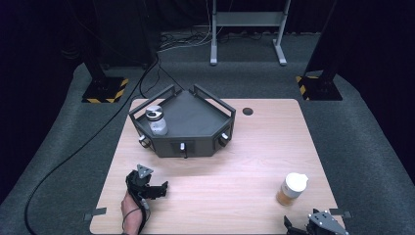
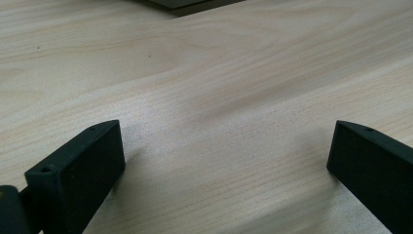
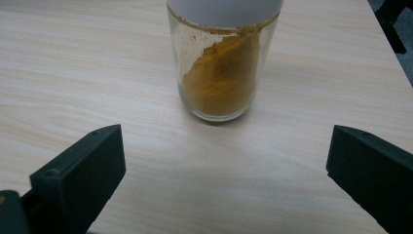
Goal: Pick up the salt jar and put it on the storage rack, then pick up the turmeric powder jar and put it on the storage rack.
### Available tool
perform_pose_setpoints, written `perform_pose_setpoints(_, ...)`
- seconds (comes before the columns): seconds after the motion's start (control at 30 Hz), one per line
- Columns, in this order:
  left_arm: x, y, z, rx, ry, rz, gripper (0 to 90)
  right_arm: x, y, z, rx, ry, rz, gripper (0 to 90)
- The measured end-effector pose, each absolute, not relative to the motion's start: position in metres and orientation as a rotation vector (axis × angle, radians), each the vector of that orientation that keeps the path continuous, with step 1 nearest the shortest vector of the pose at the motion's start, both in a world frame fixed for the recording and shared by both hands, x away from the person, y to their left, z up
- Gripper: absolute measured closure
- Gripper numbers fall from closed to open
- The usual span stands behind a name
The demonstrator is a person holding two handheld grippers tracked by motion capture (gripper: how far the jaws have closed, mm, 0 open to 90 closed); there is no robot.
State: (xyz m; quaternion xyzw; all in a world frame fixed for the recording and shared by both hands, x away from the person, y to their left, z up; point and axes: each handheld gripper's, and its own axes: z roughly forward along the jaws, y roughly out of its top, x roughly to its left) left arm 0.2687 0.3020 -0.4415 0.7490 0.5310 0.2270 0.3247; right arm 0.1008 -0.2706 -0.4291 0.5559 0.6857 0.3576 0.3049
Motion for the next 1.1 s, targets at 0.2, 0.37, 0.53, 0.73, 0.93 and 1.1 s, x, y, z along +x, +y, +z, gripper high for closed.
perform_pose_setpoints(0.2,0.269,0.302,-0.442,1.964,1.392,0.596,0.1,0.101,-0.271,-0.429,1.476,1.814,0.941,0.0)
perform_pose_setpoints(0.37,0.269,0.302,-0.442,1.964,1.392,0.596,0.1,0.102,-0.27,-0.429,1.478,1.816,0.942,0.0)
perform_pose_setpoints(0.53,0.269,0.302,-0.441,1.966,1.392,0.596,0.1,0.104,-0.271,-0.43,1.485,1.818,0.946,0.0)
perform_pose_setpoints(0.73,0.269,0.302,-0.442,1.964,1.392,0.596,0.1,0.114,-0.274,-0.43,1.486,1.807,0.954,0.0)
perform_pose_setpoints(0.93,0.269,0.302,-0.441,1.966,1.391,0.596,0.1,0.128,-0.277,-0.438,1.448,1.792,0.995,0.0)
perform_pose_setpoints(1.1,0.269,0.302,-0.441,1.966,1.392,0.596,0.1,0.14,-0.275,-0.448,1.431,1.77,1.023,0.0)
